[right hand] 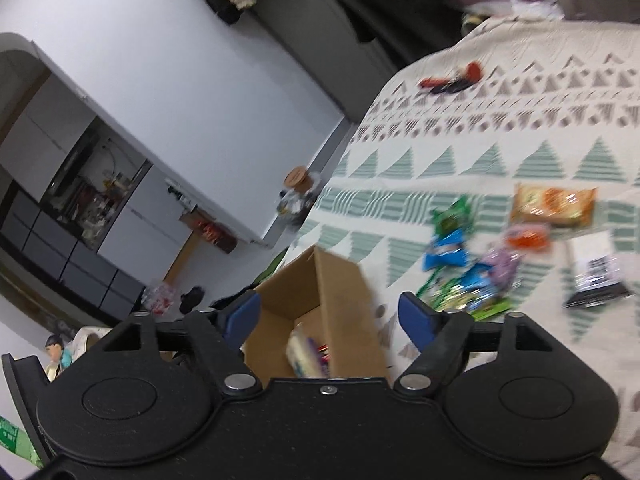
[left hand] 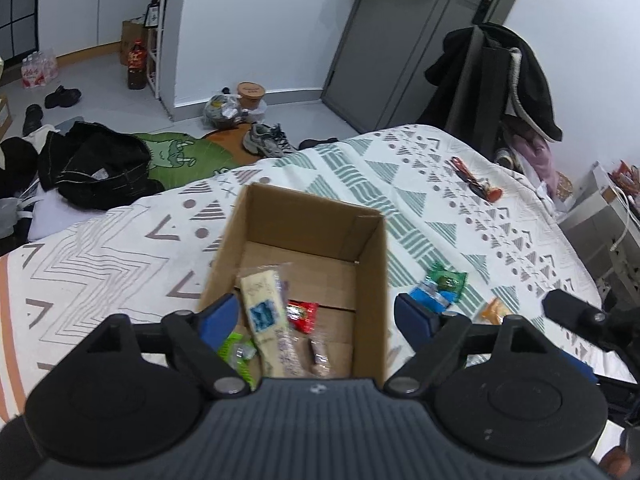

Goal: Organize snacks
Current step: 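Move both open tools back to the snack pile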

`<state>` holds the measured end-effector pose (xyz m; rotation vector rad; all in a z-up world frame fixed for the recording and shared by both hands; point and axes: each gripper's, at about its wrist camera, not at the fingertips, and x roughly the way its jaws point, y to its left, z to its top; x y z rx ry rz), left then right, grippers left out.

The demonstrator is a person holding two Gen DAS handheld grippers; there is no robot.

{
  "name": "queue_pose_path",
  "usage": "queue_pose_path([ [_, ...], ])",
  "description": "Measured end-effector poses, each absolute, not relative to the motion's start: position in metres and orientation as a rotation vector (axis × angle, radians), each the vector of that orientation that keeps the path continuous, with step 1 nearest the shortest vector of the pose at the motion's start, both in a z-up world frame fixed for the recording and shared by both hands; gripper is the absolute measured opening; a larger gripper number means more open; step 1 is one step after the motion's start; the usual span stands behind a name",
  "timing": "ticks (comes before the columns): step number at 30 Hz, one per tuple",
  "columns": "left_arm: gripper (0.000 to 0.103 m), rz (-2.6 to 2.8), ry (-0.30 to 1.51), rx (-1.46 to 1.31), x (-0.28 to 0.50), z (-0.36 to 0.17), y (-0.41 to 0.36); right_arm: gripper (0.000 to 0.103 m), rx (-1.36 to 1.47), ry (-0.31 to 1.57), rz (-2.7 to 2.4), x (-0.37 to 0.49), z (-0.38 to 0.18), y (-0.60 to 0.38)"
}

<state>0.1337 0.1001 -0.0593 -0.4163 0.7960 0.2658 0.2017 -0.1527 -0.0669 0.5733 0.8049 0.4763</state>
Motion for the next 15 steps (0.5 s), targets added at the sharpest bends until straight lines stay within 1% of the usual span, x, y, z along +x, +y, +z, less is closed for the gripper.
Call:
queue_pose_path([
  [5, 0.086, 0.231, 0.796, -0.381, 0.132, -0.055, 0.074, 0.091, 0.563, 0.768, 0.421, 0.192, -0.057, -0.183],
  [8, 0.087, 0.216, 0.8, -0.371, 0.131, -0.053, 0.061, 0.093, 0.558, 0.754, 0.405, 0.187, -0.053, -0.197],
  [11, 0.088, 0.201, 0.802, -0.364, 0.131, -0.051, 0.05, 0.097, 0.544, 0.744, 0.385, 0.182, -0.051, -0.209],
  [15, 0.091, 0.188, 0.796, -0.348, 0.129, -0.048, 0.035, 0.098, 0.532, 0.739, 0.365, 0.176, -0.051, -0.224],
])
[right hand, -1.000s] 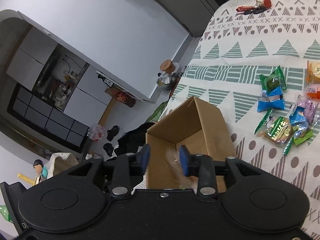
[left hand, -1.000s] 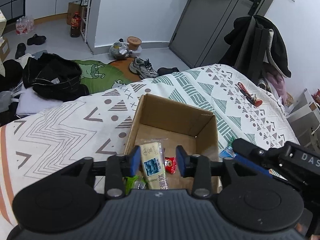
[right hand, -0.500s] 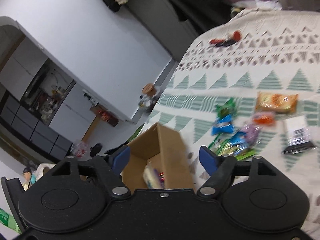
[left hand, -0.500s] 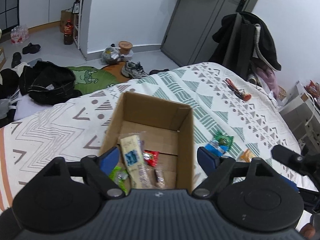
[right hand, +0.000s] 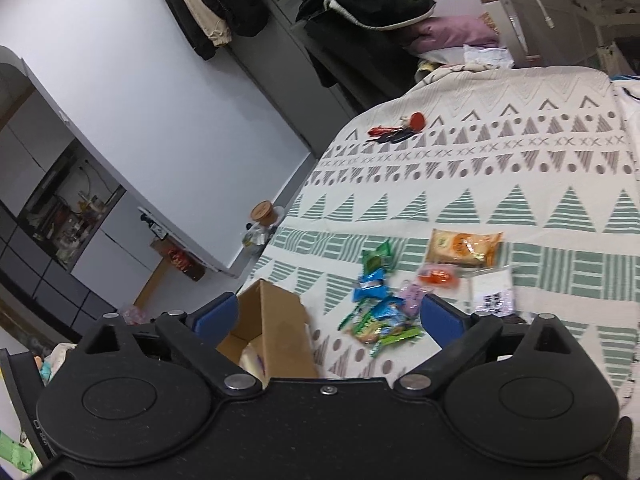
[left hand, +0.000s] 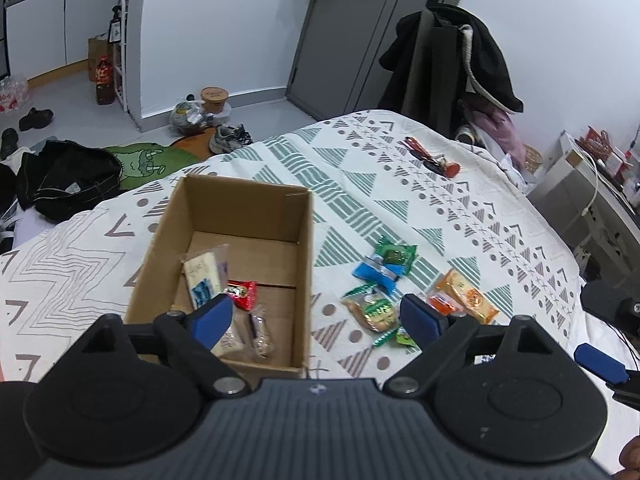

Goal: Organize snacks
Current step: 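Move both open tools back to the snack pile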

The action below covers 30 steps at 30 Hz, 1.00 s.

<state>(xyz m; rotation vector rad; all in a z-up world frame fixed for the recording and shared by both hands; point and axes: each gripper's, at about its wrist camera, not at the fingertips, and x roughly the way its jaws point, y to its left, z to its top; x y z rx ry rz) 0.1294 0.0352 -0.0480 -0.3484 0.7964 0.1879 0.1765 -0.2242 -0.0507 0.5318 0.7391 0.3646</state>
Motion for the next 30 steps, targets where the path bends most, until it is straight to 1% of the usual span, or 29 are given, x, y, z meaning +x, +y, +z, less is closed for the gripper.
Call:
queue_pose_path([
  [12, 0.091, 0.154, 0.792, -0.336, 0.126, -0.043, 0.0, 0.098, 0.532, 0.727, 0.323, 0.17, -0.049, -0.265],
  [18, 0.091, 0.111, 0.802, -0.332, 0.132, -0.044, -0.016, 0.098, 0.519, 0.754, 0.277, 0.176, -0.052, -0.279],
  [30, 0.09, 0.071, 0.806, -0.328, 0.151, -0.07, -0.042, 0.098, 0.522, 0.806, 0.191, 0.194, -0.085, -0.29],
])
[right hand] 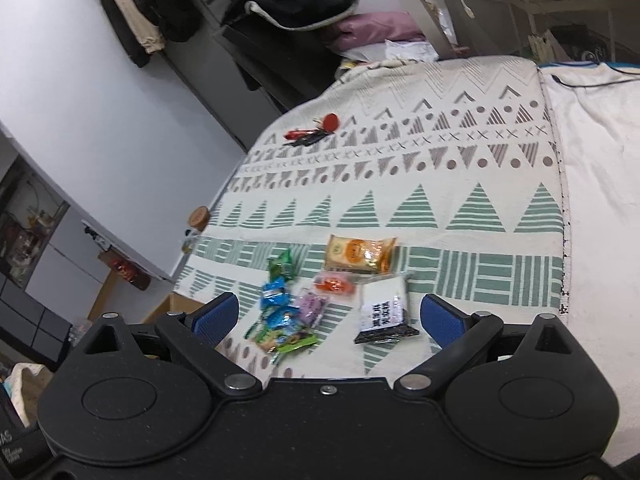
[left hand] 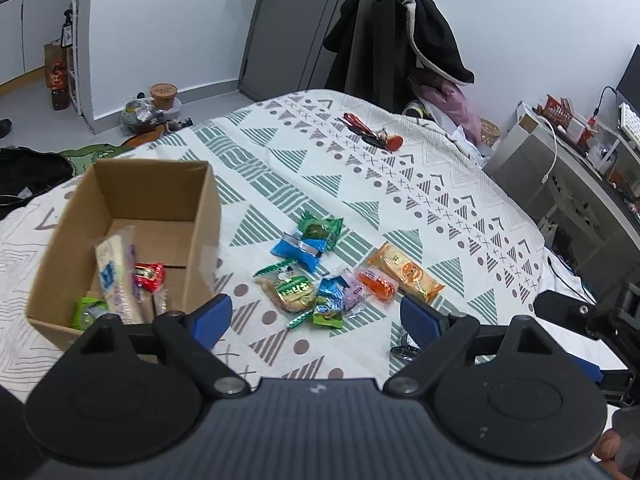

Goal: Organize snacks
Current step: 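Move both open tools back to the snack pile, then grasp the blue wrapped candy with the left tool while the right tool grasps the white pastry packet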

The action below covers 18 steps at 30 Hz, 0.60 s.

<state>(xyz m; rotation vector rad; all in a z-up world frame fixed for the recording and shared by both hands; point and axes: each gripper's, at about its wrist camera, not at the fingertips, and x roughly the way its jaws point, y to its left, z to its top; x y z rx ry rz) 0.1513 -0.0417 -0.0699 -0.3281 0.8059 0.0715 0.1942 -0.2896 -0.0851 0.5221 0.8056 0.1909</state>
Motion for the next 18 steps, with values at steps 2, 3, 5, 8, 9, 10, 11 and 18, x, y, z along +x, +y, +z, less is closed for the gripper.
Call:
queue_pose_path([
  [2, 0.089, 0.065, 0.815, -0.33, 0.157, -0.078, -0.045, 0.097, 0.52, 0.811, 0.179, 0.199, -0.089, -0.29],
  [3, 0.088, 0.063, 0.818, -0.33, 0.159, -0.082, -0.046, 0.097, 0.517, 0.812, 0.169, 0.201, -0.09, -0.291],
  [5, 0.088, 0.061, 0.825, -0.328, 0.165, -0.089, -0.05, 0.098, 0.517, 0.815, 0.16, 0.205, -0.092, -0.291],
  [8, 0.084, 0.053, 0.835, -0.325, 0.174, -0.1, -0.056, 0.098, 0.518, 0.83, 0.156, 0.213, -0.097, -0.291],
  [9, 0.084, 0.05, 0.838, -0.323, 0.177, -0.103, -0.058, 0.098, 0.513, 0.838, 0.152, 0.216, -0.098, -0.29],
  [10, 0.083, 0.047, 0.841, -0.322, 0.181, -0.106, -0.06, 0.098, 0.509, 0.846, 0.146, 0.219, -0.1, -0.29],
  [11, 0.081, 0.044, 0.843, -0.321, 0.183, -0.108, -0.061, 0.098, 0.504, 0.854, 0.136, 0.223, -0.102, -0.29],
  [18, 0.07, 0.038, 0.862, -0.324, 0.204, -0.123, -0.069, 0.097, 0.509, 0.934, 0.075, 0.246, -0.123, -0.296],
])
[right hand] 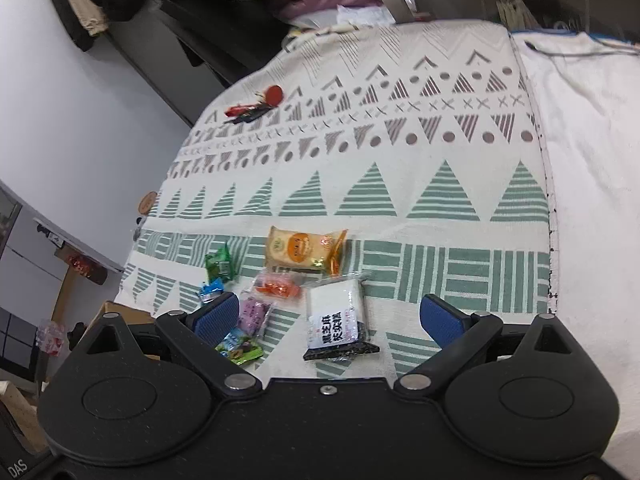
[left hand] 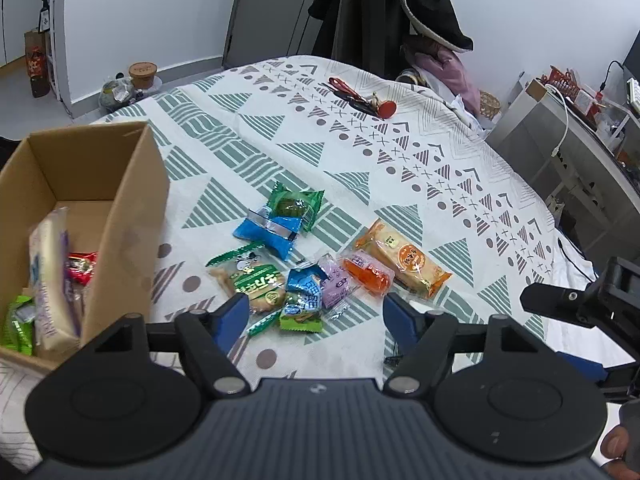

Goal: Organize snacks
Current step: 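Grasp the blue wrapped candy with the left tool while the right tool grasps the white pastry packet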

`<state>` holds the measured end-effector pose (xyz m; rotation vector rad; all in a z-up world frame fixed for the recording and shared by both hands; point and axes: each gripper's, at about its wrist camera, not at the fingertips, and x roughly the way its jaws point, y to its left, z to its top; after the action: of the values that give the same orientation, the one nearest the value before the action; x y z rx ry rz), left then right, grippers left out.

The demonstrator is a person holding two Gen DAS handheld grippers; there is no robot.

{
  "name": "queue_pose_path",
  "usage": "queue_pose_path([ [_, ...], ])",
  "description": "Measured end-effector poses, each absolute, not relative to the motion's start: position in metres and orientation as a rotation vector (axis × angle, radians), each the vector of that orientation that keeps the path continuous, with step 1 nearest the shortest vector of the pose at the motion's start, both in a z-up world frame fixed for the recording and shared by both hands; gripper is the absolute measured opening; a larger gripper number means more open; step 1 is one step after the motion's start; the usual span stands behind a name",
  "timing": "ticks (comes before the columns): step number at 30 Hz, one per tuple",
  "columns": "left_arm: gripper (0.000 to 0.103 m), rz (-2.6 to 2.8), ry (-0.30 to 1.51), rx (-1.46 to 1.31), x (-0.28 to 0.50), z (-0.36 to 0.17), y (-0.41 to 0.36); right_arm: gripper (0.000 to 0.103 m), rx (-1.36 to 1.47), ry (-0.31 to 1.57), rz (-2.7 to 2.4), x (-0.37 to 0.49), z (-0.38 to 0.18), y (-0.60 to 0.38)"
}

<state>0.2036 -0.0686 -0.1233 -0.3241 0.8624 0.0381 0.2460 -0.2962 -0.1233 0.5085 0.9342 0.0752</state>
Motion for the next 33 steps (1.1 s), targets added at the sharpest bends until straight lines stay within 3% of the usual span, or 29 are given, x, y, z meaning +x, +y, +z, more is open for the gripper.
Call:
queue_pose_path([
  [13, 0.062, 0.053, 0.921, -0.29, 0.235, -0.159, -0.078, 0.091, 0.52, 1.032, 0.09, 0.28, -0.151, -0.289],
  [19, 0.053, 0.074, 0.945, -0.296, 0.252, -0.176, -0.081, 0.088, 0.489, 1.074, 0.069, 0.286, -0.165, -0.285],
  [22, 0.04, 0.092, 0.962, -0.295, 0.259, -0.182, -0.083, 0.088, 0.468, 1.08, 0.062, 0.293, -0.168, -0.281],
  [23, 0.03, 0.099, 0.965, -0.293, 0.259, -0.184, -0.083, 0.088, 0.464, 1.085, 0.059, 0.296, -0.17, -0.28],
  [33, 0.025, 0.11, 0.933, -0.297, 0.254, -0.173, -0.078, 0.088, 0.409, 1.134, 0.069, 0.303, -0.182, -0.269],
])
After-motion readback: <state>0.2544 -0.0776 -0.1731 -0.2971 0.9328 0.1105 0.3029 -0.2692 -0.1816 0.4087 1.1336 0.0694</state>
